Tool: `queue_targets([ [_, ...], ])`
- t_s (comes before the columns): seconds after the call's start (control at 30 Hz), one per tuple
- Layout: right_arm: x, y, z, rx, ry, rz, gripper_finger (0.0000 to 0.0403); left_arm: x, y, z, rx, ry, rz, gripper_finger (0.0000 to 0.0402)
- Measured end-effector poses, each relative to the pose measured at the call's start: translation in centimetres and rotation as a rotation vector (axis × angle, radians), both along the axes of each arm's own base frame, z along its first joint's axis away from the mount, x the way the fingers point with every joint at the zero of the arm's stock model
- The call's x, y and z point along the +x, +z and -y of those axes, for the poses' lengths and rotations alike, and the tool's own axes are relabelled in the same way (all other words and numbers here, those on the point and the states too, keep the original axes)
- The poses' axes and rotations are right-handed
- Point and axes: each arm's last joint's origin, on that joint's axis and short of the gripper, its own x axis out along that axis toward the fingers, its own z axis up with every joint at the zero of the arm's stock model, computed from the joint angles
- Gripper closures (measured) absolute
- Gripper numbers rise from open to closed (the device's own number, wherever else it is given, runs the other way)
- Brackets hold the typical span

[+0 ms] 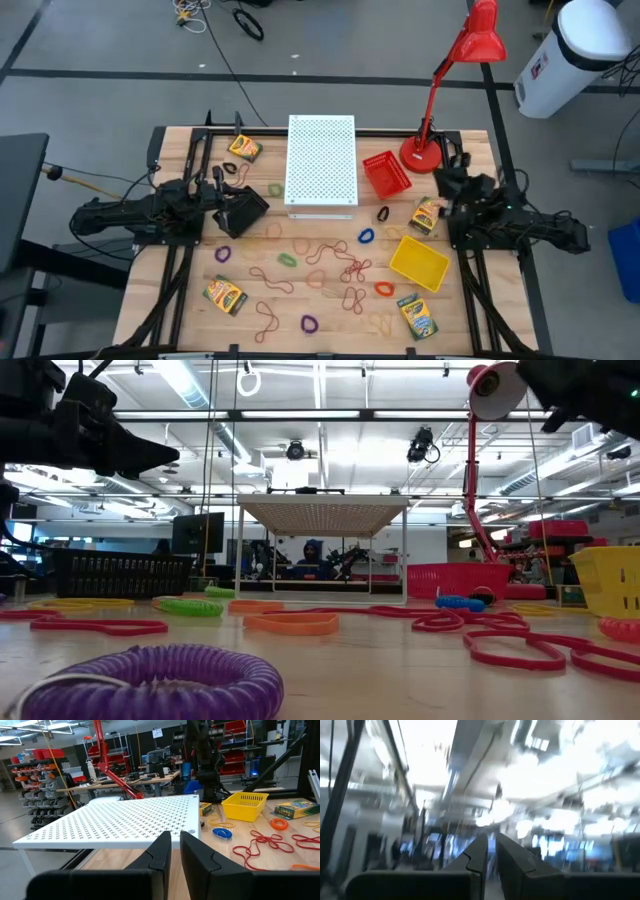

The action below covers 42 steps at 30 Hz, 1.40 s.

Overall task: Pick & Place Office Desk Supplies
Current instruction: Put the red bin on the shelf

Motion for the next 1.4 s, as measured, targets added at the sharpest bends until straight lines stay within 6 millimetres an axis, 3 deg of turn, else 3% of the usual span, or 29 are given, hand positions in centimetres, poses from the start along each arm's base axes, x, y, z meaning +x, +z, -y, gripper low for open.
queue_targets([
  [0.2,-0.5,0.6,0.0,-0.004,-0.026,0.077,0.0355,0.0,0.0,0.0,0.0,0.0,0.0,0.0352],
  [0.63,0.5,-0.1,0.4,0.076,-0.051,-0.007,0.036,0.0,0.0,0.0,0.0,0.0,0.0,0.0352],
  [0.77,1.7,0.6,0.9,0.135,-0.131,-0.162,0.0395,0.0,0.0,0.0,0.0,0.0,0.0,0.0352],
  [1.07,4.7,4.0,2.4,0.45,-0.365,-0.556,0.04,0.0,0.0,0.0,0.0,0.0,0.0,0.0352],
  [1.3,5.6,2.8,4.2,0.803,-0.545,-0.887,0.0401,0.0,0.0,0.0,0.0,0.0,0.0,0.0352],
  [1.4,6.0,1.6,5.0,0.92,-0.518,-1.01,0.0401,0.0,0.0,0.0,0.0,0.0,0.0,0.0352],
])
